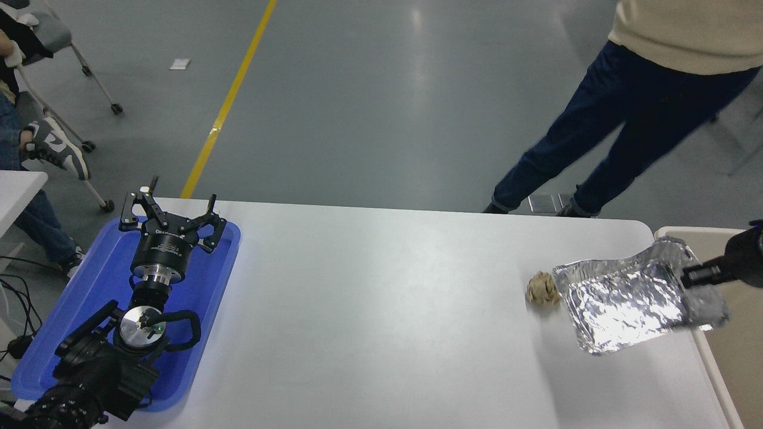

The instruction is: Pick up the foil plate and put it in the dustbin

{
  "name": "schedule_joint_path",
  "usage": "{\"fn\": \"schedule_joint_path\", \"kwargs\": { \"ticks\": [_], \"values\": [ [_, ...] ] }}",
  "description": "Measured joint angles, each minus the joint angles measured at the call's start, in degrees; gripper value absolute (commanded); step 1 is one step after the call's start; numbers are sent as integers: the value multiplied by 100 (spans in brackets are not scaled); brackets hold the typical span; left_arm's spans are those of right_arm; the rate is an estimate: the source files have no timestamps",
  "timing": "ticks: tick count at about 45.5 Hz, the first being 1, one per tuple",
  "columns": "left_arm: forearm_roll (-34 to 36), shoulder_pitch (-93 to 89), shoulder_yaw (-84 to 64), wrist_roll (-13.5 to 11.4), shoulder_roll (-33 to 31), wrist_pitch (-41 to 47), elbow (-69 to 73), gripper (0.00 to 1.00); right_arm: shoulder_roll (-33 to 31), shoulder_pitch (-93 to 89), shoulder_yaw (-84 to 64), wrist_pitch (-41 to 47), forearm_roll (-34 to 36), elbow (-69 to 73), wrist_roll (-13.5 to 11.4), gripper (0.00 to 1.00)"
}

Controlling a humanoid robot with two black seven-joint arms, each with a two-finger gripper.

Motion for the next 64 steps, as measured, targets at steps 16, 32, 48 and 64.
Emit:
{"fn": "schedule_joint_path", "kwargs": {
  "ticks": [16, 32, 48, 64],
  "values": [
    [-1, 0, 0, 7, 0, -1, -2, 100, -53, 2191, -902, 1340, -26, 901, 216, 0],
    [1, 8, 0, 8, 1, -1, -2, 100, 6, 3284, -1091, 2095, -59, 1179, 262, 0],
    [0, 8, 0, 8, 3, -1, -1, 100, -31, 3656, -1072, 2245, -66, 1235, 274, 0],
    [-1, 0, 0, 8, 0, -1, 3, 100, -242, 3445, -1073, 2273, -566, 966, 248, 0]
  ]
}}
